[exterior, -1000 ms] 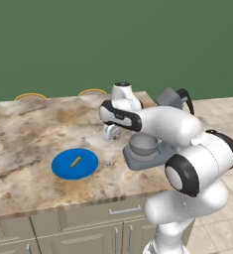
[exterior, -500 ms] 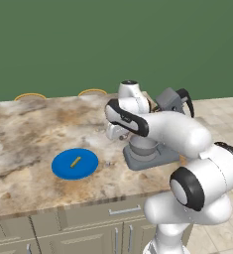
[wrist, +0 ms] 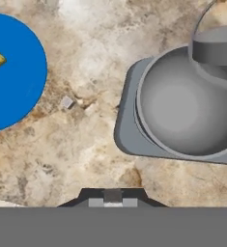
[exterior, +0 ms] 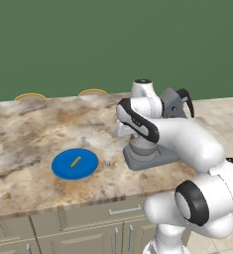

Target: Add butter and sugar cubes to the stand mixer bowl and then turn on the stand mixer to begin making frosting.

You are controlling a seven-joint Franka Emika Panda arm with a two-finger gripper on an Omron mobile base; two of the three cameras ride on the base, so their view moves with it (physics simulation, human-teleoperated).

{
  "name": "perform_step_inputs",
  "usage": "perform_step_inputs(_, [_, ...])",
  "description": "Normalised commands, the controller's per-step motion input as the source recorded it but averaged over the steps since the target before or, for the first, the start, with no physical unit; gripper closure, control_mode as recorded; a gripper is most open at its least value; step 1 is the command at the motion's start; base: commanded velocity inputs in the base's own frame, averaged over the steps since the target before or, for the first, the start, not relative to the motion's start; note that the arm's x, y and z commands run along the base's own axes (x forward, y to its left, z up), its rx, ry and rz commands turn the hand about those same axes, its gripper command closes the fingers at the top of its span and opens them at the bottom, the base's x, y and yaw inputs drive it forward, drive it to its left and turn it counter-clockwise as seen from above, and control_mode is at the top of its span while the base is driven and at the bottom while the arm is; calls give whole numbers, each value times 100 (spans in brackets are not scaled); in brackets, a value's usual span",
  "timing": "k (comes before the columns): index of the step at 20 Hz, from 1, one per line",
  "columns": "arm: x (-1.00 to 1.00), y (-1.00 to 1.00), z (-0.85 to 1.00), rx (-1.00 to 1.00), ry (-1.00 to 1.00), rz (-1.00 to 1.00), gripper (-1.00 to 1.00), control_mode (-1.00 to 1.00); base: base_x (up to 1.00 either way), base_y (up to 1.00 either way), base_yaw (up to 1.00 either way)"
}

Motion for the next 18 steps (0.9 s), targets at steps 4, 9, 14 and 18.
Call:
perform_step_inputs(4, [1, -42, 2, 0, 0, -24, 100, -100, 0, 0, 0])
perform_step_inputs(9, [11, -55, 0, 0, 0, -14, 100, -100, 0, 0, 0])
perform_step_inputs(14, [20, -55, -6, 0, 0, -14, 100, -100, 0, 0, 0])
perform_step_inputs(18, [24, -16, -28, -1, -2, -7, 100, -100, 0, 0, 0])
